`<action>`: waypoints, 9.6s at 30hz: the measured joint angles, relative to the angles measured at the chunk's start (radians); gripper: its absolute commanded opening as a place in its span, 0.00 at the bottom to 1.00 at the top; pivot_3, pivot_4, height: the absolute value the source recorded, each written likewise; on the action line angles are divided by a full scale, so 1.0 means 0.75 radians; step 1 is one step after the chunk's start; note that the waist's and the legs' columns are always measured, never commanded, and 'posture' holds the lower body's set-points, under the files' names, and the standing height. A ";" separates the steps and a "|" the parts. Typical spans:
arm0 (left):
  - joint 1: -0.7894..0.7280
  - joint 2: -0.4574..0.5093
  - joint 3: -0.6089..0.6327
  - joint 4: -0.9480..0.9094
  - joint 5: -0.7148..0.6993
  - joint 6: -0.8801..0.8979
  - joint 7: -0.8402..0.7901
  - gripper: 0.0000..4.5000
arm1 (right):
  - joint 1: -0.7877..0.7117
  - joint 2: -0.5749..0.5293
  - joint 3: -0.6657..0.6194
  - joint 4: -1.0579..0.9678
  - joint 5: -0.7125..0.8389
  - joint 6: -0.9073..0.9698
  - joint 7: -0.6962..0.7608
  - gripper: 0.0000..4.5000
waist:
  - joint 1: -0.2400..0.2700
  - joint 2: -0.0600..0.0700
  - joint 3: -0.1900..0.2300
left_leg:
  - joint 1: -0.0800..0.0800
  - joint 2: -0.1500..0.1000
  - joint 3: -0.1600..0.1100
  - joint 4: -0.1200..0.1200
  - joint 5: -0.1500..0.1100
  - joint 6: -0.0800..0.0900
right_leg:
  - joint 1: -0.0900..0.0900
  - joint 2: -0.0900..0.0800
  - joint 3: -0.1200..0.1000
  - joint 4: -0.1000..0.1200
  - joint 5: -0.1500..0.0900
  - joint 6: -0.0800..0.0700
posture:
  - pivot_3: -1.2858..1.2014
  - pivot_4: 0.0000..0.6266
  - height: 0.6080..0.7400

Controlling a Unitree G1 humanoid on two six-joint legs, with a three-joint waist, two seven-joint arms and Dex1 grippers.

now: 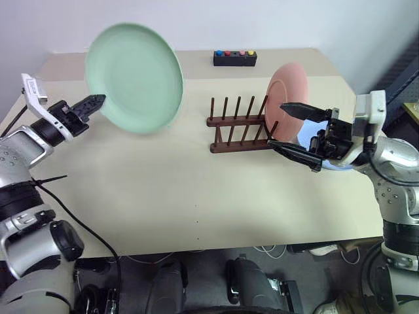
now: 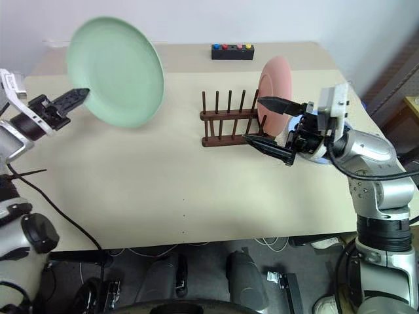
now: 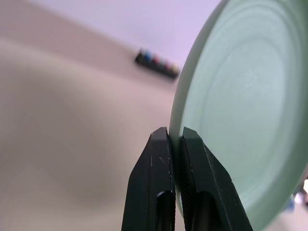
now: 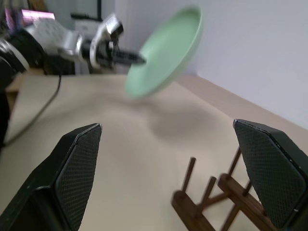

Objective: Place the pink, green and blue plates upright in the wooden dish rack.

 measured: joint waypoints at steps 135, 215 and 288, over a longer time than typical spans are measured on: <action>0.324 -0.727 -0.608 -0.717 -0.364 -0.606 0.937 0.00 | -0.310 0.153 0.753 0.003 -2.166 -0.598 -0.745 0.01 | -0.001 0.000 0.000 | 0.000 -0.002 -0.002 -0.005 0.004 -0.007 | 0.006 0.001 0.001 -0.015 0.001 0.001 | 0.52 0.24 1.00; 0.440 0.117 -0.665 -0.614 -0.243 -0.581 -0.406 0.98 | -0.453 0.319 -0.223 0.309 0.417 0.720 -0.499 0.00 | -0.004 0.002 0.001 | 0.000 0.001 0.000 -0.008 0.000 0.000 | 0.003 0.002 0.001 -0.016 0.002 0.000 | 0.52 0.24 1.00; 0.459 0.133 -0.693 -0.640 -0.144 -0.639 -0.457 1.00 | -0.335 0.303 -0.133 0.513 0.206 0.576 -0.391 0.99 | -0.004 0.002 0.001 | 0.000 0.000 0.000 -0.008 0.000 0.000 | 0.003 0.002 0.001 -0.016 0.002 0.000 | 0.52 0.24 1.00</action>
